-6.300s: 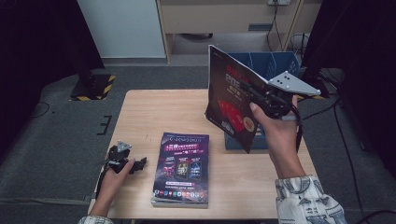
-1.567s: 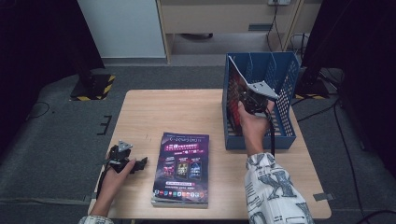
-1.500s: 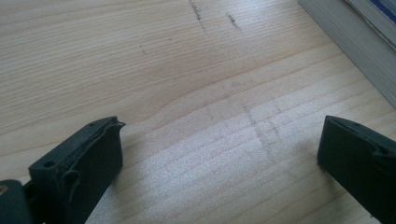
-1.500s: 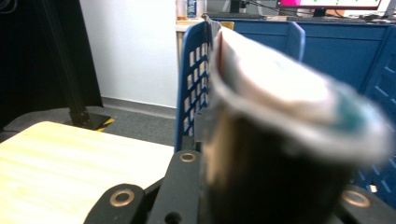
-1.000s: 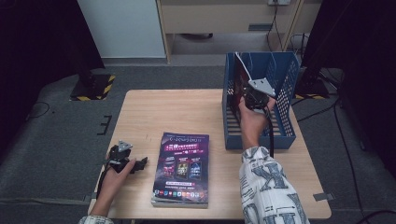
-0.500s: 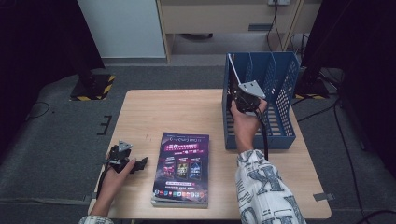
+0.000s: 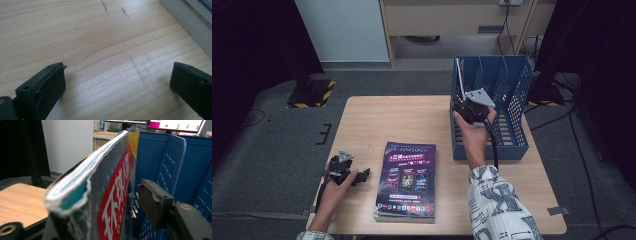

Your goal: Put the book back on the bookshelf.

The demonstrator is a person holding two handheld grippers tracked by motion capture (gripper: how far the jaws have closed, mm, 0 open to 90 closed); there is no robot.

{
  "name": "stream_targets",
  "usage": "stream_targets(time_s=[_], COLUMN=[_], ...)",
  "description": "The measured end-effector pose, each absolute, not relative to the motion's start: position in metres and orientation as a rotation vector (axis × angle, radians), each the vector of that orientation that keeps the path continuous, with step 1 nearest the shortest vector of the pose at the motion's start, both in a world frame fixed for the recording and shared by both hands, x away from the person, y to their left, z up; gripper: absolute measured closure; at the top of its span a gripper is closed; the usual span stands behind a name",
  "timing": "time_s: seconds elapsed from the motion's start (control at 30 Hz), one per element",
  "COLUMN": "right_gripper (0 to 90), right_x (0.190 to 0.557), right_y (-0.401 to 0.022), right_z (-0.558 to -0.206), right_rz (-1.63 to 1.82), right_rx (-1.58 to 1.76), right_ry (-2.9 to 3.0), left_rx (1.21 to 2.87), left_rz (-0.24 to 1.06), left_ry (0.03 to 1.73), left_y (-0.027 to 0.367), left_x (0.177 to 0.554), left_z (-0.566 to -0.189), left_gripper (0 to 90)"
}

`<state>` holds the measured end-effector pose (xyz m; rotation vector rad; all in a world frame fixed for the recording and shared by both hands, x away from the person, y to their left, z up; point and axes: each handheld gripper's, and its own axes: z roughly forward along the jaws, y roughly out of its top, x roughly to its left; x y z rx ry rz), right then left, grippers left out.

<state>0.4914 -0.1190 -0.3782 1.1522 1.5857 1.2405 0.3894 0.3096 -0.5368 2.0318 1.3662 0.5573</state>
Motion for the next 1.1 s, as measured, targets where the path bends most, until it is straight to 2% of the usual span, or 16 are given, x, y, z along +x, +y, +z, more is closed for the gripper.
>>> stream_targets(time_s=[0.5,0.87,1.1], right_gripper=[24.2,17.1,16.4], right_x=[0.481,0.466,0.454], right_y=[-0.120,-0.126,-0.127], right_z=[-0.384,-0.390,-0.397], right_rz=[1.307,1.343,1.359], right_rx=[1.170,1.176,1.158], right_ry=[1.654,1.710,1.751], left_rx=[2.032,2.032,2.032], left_rz=[0.557,0.557,0.557], left_ry=[1.365,1.366,1.366], left_y=[0.310,0.310,0.310], left_x=[0.390,0.390,0.389], left_z=[-0.537,-0.537,-0.537], left_gripper=[0.0,0.0,0.0])
